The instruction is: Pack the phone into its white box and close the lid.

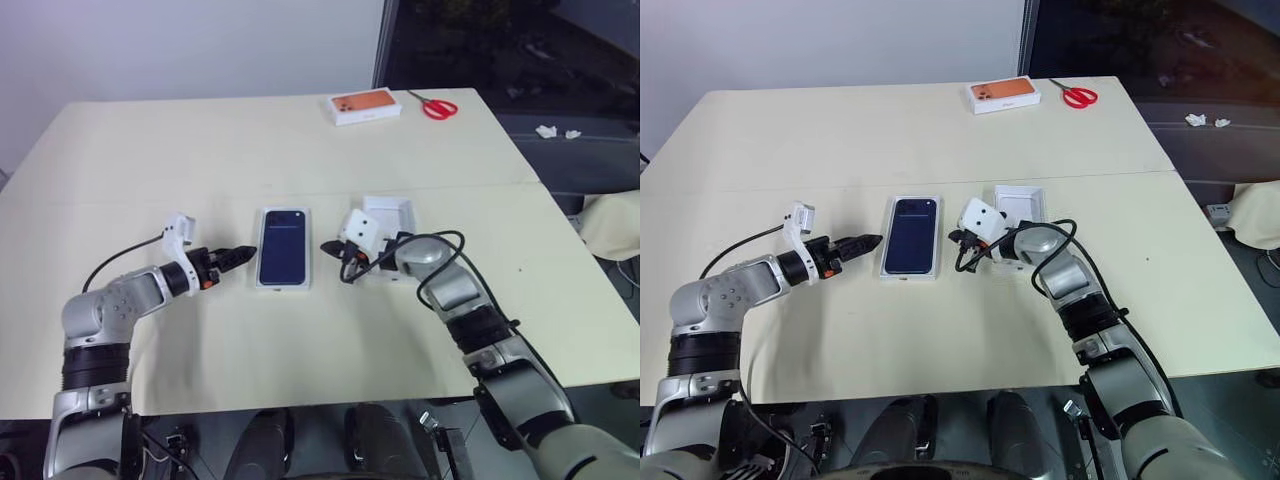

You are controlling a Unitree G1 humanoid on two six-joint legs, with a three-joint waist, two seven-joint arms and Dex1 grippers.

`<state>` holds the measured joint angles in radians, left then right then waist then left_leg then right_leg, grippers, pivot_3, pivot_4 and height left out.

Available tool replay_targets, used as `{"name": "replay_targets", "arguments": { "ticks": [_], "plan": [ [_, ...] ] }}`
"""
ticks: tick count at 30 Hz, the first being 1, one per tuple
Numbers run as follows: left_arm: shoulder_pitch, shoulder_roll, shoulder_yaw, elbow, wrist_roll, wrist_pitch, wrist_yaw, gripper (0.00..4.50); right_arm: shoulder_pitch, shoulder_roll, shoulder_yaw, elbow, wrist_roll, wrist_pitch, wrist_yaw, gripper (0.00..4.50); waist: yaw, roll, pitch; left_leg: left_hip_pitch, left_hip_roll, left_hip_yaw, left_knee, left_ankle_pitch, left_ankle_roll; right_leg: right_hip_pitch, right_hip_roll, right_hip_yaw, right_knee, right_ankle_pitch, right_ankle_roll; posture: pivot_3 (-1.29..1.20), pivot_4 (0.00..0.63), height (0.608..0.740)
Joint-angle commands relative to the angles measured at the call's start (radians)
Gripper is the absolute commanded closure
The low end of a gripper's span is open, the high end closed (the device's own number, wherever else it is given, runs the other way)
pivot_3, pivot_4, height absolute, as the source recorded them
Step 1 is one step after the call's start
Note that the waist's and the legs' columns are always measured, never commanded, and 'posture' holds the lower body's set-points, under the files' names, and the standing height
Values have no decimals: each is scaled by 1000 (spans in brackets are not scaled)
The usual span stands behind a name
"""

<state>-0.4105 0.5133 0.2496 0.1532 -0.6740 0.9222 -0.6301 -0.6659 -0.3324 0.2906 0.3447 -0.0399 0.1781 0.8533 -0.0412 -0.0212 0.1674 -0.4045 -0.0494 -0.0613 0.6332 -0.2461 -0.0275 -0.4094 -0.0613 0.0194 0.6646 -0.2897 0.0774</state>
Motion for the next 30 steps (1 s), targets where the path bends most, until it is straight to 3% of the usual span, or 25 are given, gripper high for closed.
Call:
{"name": "replay_targets", "arguments": {
  "ticks": [1, 13, 16, 22, 25, 30],
  "plan": [
    [17, 24, -8, 6, 47, -25, 12, 730, 9, -10, 17, -30, -31, -31, -13, 4500, 0, 0, 0, 0, 0, 0, 0, 0, 0, 0, 0, 0, 0, 0, 0, 0, 150, 740],
    [0, 51, -72, 14, 103, -47, 14, 730, -2, 2, 27, -14, -71, -67, -38, 4500, 1, 1, -1, 1, 0, 0, 0, 0, 0, 1, 0, 0, 0, 0, 0, 0, 150, 740],
    [0, 71, -90, 10, 136, -75, 8, 1544, -2, 5, 27, -13, -72, -67, -38, 4500, -1, 1, -1, 1, 0, 0, 0, 0, 0, 1, 0, 0, 0, 0, 0, 0, 150, 740],
    [-7, 60, -123, 68, 240, -156, 60, 4459, 5, 13, 35, -12, -79, -71, -42, 4500, 1, 1, -1, 1, 0, 0, 0, 0, 0, 1, 0, 0, 0, 0, 0, 0, 150, 740],
    [-4, 22, -144, 48, 216, -108, 45, 4459, 4, 16, 44, -8, -85, -77, -44, 4500, 3, 1, -1, 2, 0, 0, 0, 0, 0, 2, 0, 0, 0, 0, 0, 0, 150, 740],
    [-16, -40, -289, -6, 245, -82, -18, 4459, 3, 14, 62, -12, -92, -83, -29, 4500, 28, 2, -1, 2, -2, 0, 1, -1, 1, 3, -1, 0, 0, 0, 0, 0, 150, 740]
  ]
}}
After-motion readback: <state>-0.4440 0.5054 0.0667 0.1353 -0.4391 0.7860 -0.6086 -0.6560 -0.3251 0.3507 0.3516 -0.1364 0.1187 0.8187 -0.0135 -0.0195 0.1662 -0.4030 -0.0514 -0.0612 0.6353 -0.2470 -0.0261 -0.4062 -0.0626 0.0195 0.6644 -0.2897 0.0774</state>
